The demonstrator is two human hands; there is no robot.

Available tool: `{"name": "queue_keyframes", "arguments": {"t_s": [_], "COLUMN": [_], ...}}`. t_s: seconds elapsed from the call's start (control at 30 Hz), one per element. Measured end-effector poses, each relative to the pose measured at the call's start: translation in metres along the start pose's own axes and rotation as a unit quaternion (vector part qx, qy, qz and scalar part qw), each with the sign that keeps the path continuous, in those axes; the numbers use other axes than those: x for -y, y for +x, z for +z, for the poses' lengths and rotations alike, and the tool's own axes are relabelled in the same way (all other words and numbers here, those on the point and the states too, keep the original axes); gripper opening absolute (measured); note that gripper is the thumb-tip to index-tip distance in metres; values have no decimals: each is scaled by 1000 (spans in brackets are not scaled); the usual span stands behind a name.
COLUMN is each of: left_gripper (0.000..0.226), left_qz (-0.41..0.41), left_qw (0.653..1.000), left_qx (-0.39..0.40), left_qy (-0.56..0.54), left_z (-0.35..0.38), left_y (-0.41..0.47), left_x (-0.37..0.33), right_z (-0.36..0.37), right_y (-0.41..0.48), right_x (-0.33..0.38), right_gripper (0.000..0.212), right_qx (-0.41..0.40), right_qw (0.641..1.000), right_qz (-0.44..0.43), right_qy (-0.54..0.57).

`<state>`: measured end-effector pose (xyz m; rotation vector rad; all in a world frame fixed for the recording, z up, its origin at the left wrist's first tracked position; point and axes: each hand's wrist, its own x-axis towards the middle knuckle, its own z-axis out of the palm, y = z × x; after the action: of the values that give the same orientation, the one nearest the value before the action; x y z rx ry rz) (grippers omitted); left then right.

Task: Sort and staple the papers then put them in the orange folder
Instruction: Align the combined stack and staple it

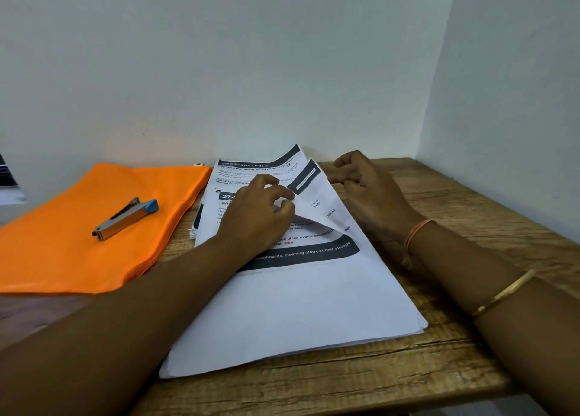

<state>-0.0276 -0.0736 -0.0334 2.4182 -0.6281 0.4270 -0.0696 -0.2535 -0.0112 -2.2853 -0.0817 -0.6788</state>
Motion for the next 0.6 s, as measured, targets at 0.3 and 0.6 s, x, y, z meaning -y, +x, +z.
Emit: {"name": "queue_keyframes", "arguments": {"t_s": [0.3,0.6], "left_gripper": [34,72], "left_qz": [9,-7], "left_qw": [1000,999], "left_qx": [14,11], "left_qy": [15,-42], "left_z": [1,2], "left_y": [1,2], "left_x": [3,6], "right_z": [3,4], "right_y": [-3,-9], "right_x": [3,8], "right_gripper": [24,20], "right_qx": [10,62], "right_qw": [999,996], "right_qz": [-34,-59], "right_qy": [8,-11]}}
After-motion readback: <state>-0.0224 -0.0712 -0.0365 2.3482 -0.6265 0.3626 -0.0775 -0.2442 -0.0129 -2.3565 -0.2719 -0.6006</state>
